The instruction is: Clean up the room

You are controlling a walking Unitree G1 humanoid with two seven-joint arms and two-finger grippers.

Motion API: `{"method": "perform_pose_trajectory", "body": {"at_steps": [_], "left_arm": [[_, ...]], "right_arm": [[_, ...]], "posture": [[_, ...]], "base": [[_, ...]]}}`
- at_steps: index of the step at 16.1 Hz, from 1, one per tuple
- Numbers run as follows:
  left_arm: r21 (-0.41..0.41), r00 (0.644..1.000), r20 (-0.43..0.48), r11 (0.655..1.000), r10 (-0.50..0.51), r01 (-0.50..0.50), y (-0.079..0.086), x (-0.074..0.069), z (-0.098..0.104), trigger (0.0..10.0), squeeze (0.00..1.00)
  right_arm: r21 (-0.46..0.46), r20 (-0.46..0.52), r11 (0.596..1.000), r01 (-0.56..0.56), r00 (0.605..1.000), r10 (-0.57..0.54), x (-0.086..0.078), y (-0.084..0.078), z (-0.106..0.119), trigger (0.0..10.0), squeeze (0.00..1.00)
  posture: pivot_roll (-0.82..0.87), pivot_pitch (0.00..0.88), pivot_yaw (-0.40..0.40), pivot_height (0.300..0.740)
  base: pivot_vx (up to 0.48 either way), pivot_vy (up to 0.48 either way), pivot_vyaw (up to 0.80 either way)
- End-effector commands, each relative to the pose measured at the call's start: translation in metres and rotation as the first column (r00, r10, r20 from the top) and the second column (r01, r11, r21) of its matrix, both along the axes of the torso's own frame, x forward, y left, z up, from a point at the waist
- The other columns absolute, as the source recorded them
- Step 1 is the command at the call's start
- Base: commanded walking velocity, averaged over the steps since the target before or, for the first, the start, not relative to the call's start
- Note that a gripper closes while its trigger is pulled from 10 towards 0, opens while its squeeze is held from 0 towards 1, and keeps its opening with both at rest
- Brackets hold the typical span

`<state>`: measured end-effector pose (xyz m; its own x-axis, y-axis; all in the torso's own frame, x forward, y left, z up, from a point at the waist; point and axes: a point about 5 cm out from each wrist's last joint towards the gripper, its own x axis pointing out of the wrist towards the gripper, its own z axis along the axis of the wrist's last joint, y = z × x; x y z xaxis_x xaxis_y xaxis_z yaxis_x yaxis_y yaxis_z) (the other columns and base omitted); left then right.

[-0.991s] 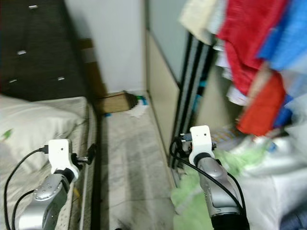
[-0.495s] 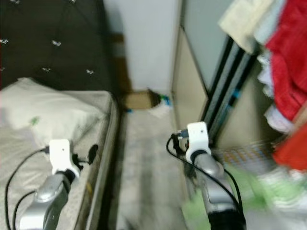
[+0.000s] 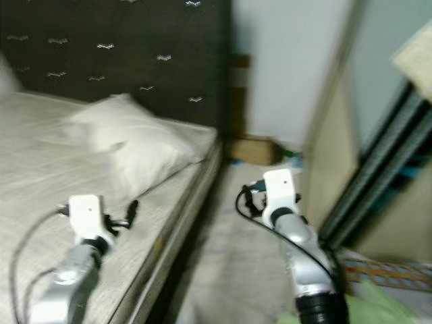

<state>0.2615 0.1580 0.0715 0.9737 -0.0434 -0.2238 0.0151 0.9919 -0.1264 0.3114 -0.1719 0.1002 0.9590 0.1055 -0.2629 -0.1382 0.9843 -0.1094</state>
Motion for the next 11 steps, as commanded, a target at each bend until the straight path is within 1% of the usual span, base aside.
{"method": "perform_pose_trajectory", "body": {"at_steps": [1,4,6,9,10,11], "left_arm": [[0.012,1.0,0.012,1.0,0.015,-0.015,0.0043,0.0018,0.003,10.0,0.0],[0.003,0.999,0.012,0.999,0.048,-0.048,0.0065,0.0025,0.0025,10.0,0.0],[0.017,0.998,0.02,0.998,0.056,-0.056,0.0087,0.004,0.0033,10.0,0.0],[0.012,0.998,0.022,0.998,0.053,-0.054,0.0088,0.0062,0.0034,10.0,0.0],[0.011,0.998,0.022,0.998,0.054,-0.055,0.0089,0.0064,0.0034,10.0,0.0],[0.011,0.998,0.023,0.998,0.054,-0.054,0.0091,0.0066,0.0033,10.0,0.0]], "right_arm": [[0.003,0.009,1.0,0.001,1.0,-0.001,0.0016,0.0007,0.0026,10.0,0.0],[0.002,0.012,1.0,-0.014,1.0,0.014,0.003,0.0023,0.0031,10.0,0.0],[0.001,0.019,1.0,-0.021,1.0,0.021,0.0044,0.0032,0.0045,10.0,0.0],[0.006,0.021,1.0,-0.026,0.999,0.026,0.0051,0.0045,0.0033,10.0,0.0],[0.013,0.028,0.999,-0.029,0.999,0.029,0.0054,0.0053,0.0034,10.0,0.0],[0.062,0.038,0.998,-0.017,0.999,0.015,0.006,0.0053,0.0046,10.0,0.0]], "posture": [[-0.03,0.047,-0.018,0.74],[-0.03,0.032,-0.018,0.74],[-0.03,0.022,-0.016,0.74],[-0.03,0.008,-0.016,0.74],[-0.03,0.006,-0.016,0.74],[-0.02,0.0,-0.017,0.74]], "base": [[0.0,0.0,0.8],[0.0,0.0,0.8],[0.0,0.0,0.8],[0.0,0.0,0.8],[0.0,0.0,0.0],[0.0,0.0,0.0]]}}
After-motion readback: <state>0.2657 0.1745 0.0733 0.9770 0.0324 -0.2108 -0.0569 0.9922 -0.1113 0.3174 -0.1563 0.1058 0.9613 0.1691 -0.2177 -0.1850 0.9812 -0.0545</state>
